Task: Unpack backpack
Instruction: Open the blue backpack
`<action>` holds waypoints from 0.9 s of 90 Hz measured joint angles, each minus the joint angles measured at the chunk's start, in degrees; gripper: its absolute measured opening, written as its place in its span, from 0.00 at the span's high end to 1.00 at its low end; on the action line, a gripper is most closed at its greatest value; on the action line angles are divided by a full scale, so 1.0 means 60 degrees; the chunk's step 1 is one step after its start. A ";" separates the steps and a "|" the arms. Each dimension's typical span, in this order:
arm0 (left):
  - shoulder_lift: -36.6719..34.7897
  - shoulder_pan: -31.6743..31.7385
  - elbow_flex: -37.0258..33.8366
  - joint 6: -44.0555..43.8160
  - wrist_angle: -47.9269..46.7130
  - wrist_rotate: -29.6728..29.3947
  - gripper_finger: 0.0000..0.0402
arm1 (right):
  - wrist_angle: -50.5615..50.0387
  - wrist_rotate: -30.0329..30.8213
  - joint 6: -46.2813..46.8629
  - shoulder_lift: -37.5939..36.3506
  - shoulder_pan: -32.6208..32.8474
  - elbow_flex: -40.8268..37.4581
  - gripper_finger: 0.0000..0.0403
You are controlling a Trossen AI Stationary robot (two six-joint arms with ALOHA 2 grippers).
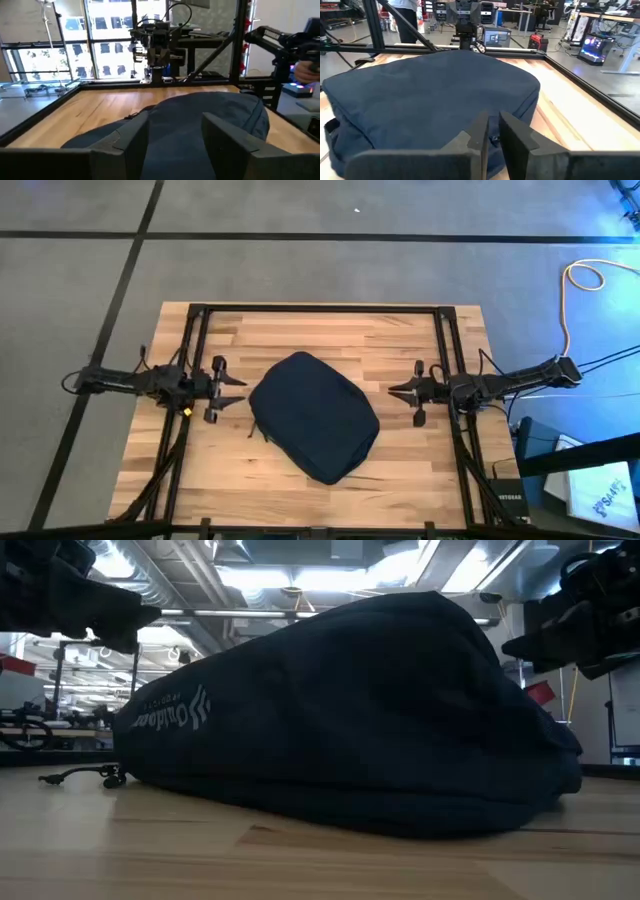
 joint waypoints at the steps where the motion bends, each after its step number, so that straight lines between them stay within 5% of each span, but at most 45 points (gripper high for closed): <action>1: 0.0000 0.0000 0.0000 0.0011 -0.0005 0.0002 0.59 | 0.0000 0.0017 0.0000 0.0000 0.0001 0.0000 0.93; 14: 0.0004 0.0000 0.0000 0.0022 -0.0002 0.0236 0.64 | 0.0000 0.0071 0.0004 0.0000 -0.0002 0.0000 0.93; 46: 0.0004 0.0000 0.0000 0.0288 0.0036 0.0501 0.97 | 0.0004 0.0068 0.0004 0.0000 -0.0002 0.0000 0.93; 81: 0.0004 0.0000 0.0000 0.0166 0.0043 0.0442 0.99 | 0.0008 0.0064 0.0085 0.0000 -0.0002 0.0000 0.93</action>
